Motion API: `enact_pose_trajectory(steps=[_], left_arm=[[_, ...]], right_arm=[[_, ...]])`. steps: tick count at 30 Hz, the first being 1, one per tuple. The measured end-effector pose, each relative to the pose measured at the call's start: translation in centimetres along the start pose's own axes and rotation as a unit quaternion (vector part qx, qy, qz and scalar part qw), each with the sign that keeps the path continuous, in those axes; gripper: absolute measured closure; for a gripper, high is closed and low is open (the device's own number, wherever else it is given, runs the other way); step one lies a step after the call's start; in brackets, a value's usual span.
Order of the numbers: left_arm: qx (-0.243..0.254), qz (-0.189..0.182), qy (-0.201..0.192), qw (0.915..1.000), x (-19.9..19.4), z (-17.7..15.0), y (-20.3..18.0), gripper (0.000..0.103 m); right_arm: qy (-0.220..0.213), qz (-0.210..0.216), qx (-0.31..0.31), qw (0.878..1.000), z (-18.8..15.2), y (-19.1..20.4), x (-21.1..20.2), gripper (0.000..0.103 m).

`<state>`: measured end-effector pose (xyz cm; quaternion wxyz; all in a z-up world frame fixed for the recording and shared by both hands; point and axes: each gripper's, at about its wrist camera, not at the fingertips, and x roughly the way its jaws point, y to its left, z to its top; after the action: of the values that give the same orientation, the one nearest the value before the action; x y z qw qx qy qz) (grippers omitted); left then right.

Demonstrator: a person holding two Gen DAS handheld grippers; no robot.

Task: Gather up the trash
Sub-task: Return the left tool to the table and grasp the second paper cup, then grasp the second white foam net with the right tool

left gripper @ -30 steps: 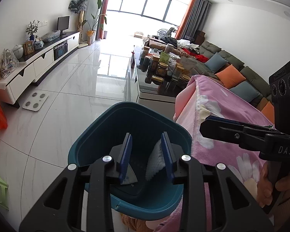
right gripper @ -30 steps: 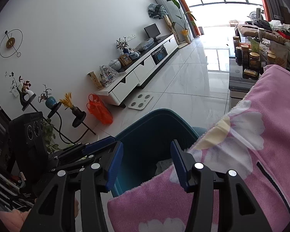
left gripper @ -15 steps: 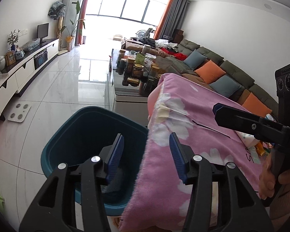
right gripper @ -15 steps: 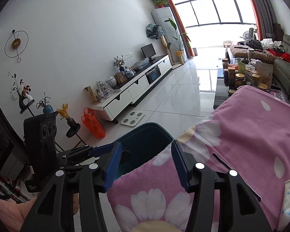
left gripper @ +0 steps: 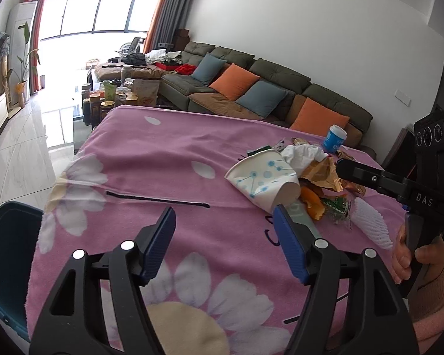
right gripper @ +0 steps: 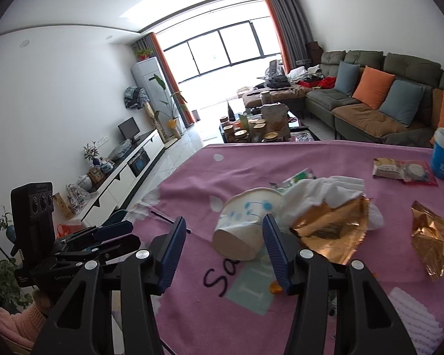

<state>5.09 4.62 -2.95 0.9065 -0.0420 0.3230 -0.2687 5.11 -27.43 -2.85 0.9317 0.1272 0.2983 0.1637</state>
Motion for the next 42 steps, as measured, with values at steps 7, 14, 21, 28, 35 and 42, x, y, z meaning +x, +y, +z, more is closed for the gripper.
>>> enact_pose_trajectory(steps=[7,14,21,28,35,42], left_arm=[[0.039,-0.015,0.030,0.9987,5.0,1.1,-4.3,0.035],[0.027,-0.003,0.059,0.9979,8.9,2.3,-4.8,0.035],[0.013,0.005,0.076,0.9970,10.7,3.6,-6.5,0.023],[-0.020,0.024,0.106,0.9938,12.7,3.0,-5.8,0.023],[-0.059,0.012,0.113,0.9918,13.3,2.6,-4.3,0.028],[-0.052,0.009,0.096,0.9940,11.9,2.4,-4.2,0.029]], right_arm=[[-0.017,-0.090,0.055,0.994,-2.4,-6.5,-4.1,0.052],[-0.025,-0.138,0.107,0.984,-5.0,-11.3,-7.3,0.052],[-0.032,-0.147,0.129,0.980,-6.2,-13.5,-8.5,0.052],[-0.027,-0.139,0.131,0.981,-7.2,-13.5,-8.5,0.052],[-0.012,-0.137,0.139,0.981,-8.1,-14.1,-8.6,0.041],[-0.001,-0.137,0.155,0.978,-9.0,-14.8,-8.9,0.038]])
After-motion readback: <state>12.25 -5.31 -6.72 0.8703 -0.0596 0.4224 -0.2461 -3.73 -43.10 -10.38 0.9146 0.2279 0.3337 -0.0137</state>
